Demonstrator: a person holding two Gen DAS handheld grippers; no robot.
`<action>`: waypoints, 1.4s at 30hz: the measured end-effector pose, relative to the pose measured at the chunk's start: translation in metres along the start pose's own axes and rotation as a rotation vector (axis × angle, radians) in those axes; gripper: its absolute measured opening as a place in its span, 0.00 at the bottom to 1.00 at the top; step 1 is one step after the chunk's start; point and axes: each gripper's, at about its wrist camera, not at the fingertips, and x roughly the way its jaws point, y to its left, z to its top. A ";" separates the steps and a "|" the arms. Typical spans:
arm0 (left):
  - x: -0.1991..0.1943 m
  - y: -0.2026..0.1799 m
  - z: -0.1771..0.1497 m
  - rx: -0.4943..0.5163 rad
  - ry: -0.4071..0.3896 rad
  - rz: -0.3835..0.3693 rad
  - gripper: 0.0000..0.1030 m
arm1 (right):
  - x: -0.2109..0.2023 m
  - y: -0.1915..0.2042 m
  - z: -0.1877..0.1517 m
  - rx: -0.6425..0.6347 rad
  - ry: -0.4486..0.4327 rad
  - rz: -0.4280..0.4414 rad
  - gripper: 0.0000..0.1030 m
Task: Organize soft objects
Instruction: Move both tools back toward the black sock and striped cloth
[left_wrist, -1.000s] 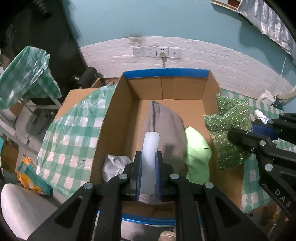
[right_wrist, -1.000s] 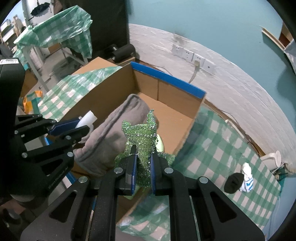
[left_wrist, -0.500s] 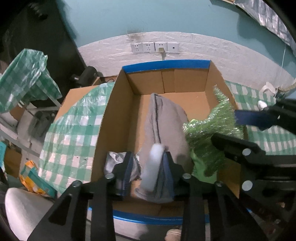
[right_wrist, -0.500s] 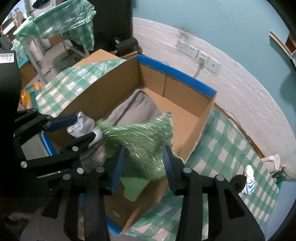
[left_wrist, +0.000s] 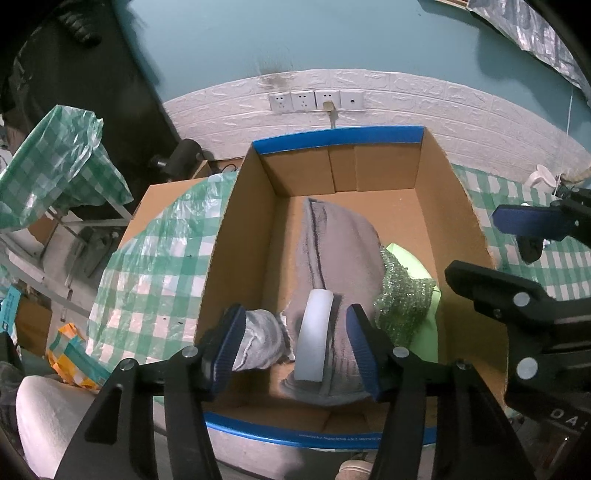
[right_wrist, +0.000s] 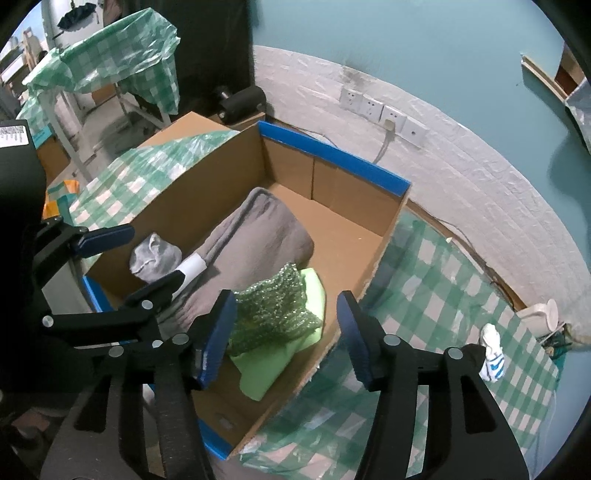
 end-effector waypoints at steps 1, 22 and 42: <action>0.000 -0.001 0.000 0.002 0.000 0.001 0.58 | -0.002 -0.001 -0.001 0.000 -0.003 -0.003 0.59; -0.022 -0.044 0.008 0.073 -0.052 -0.005 0.73 | -0.021 -0.058 -0.031 0.118 -0.031 -0.051 0.63; -0.031 -0.108 0.015 0.168 -0.067 -0.010 0.76 | -0.030 -0.124 -0.068 0.222 -0.024 -0.088 0.64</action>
